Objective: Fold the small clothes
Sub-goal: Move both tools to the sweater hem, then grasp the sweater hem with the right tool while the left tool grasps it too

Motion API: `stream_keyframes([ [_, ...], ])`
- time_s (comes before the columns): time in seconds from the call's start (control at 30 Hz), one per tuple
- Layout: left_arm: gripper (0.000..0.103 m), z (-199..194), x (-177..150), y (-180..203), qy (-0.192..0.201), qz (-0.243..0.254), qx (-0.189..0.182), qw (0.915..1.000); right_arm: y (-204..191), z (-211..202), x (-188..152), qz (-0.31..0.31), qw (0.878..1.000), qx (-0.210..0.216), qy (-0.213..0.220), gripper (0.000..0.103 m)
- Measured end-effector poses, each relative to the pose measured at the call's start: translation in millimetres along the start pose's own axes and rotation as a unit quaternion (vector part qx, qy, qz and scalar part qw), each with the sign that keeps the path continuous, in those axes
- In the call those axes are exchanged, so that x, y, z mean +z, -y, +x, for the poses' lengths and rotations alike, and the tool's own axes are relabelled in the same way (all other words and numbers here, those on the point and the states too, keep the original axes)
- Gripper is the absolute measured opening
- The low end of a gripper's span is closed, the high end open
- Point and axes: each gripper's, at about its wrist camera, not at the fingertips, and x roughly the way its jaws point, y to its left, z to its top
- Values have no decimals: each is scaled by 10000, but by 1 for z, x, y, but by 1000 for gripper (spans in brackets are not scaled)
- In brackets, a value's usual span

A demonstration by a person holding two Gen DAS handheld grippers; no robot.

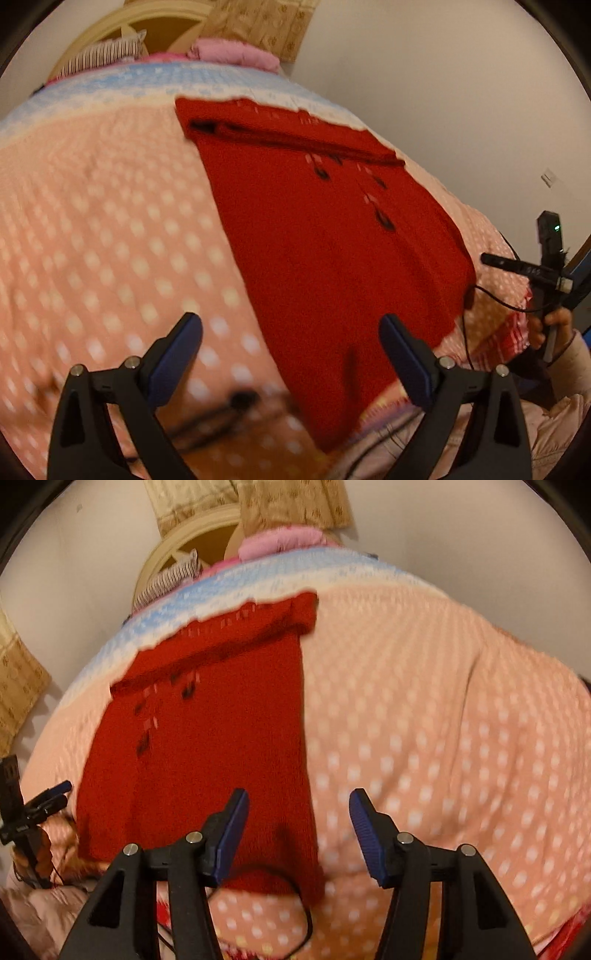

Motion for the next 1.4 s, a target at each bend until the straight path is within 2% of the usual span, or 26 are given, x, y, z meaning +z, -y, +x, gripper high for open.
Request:
stream_keyframes([
  [0.13,98,-11,-12,10,-33,-3,-197,9998,0,11,-22,54,9989,305,-364,58],
  [0.33,92,-19,-20,16,-98,-29,-405,9991,1,9,-48,52,9973,546,-488,58],
  [0.43,80,-16,-22,12,-253,-122,-564,9980,8,14,-57,180,9969,585,-493,58],
  [0.5,74,-14,-25,16,-362,-97,-743,9965,11,17,-59,287,9961,651,-517,58],
  [0.6,74,-10,-27,22,-419,8,-762,9962,13,22,-61,339,9954,726,-522,58],
  [0.73,74,1,-28,18,-628,-148,-790,9948,14,34,-60,519,9931,891,-562,58],
  [0.8,74,-2,-29,17,-612,-187,-748,9951,13,37,-63,509,9921,943,-657,56],
  [0.87,74,-9,-30,14,-523,-204,-763,9955,7,35,-66,318,9917,1025,-715,51],
  [0.97,74,-7,-32,6,-530,-424,-897,9937,4,30,-64,222,9917,1115,-595,49],
  [1.23,74,7,-32,1,-752,-651,-1198,9878,37,33,-63,1013,9851,1308,-466,49],
  [1.33,74,13,-33,-4,-831,-831,-1286,9847,37,38,-64,1060,9839,1353,-492,49],
  [1.4,62,15,-33,-7,-870,-907,-1319,9833,31,43,-64,978,9837,1410,-536,44],
])
